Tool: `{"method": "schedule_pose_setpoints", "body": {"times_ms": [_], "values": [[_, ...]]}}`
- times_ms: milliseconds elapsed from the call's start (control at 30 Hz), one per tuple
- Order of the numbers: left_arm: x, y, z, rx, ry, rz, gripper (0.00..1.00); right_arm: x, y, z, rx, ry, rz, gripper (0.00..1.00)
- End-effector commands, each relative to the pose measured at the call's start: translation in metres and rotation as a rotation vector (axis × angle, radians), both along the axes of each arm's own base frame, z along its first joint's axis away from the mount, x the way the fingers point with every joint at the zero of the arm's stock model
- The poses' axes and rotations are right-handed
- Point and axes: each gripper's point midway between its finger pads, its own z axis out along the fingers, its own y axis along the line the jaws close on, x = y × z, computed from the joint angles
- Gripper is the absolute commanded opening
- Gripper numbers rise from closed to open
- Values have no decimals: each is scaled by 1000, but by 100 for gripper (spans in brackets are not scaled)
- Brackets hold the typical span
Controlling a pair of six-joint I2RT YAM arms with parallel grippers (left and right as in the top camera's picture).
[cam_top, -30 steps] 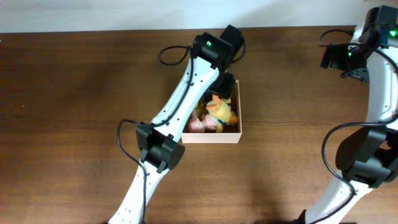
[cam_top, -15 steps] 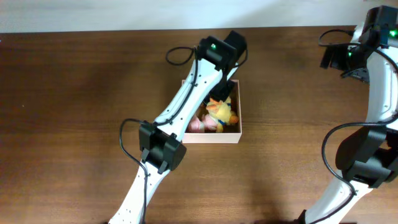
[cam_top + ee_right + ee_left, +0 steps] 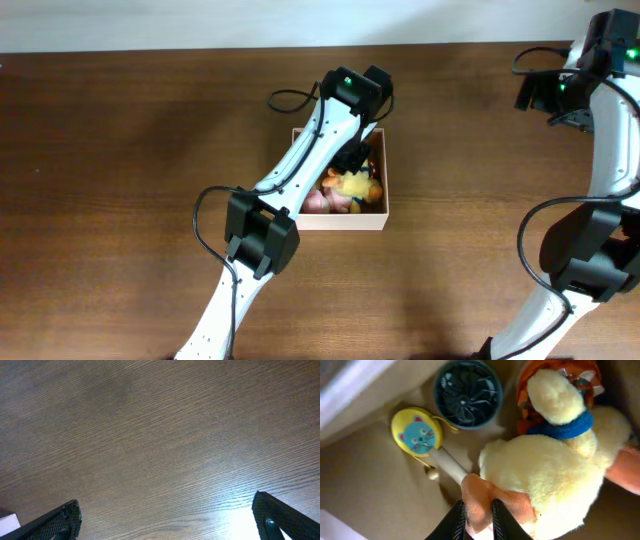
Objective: Pack container
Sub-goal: 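Lower the duck into the box with the left gripper, then press the duck down into the box and open the left gripper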
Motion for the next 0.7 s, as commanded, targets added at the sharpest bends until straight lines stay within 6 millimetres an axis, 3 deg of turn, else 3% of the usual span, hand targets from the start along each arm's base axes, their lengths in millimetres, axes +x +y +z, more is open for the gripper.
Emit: {"method": "schedule_pose_setpoints", "body": {"times_ms": [0, 333, 667], "values": [[6, 10, 5, 50, -41, -17, 19, 1, 3, -5, 8, 9, 5, 99], [2, 19, -35, 112, 3, -19, 18, 1, 3, -5, 9, 8, 5, 99], [9, 21, -37, 128, -28, -20, 15, 1, 3, -5, 9, 8, 5, 99]]}}
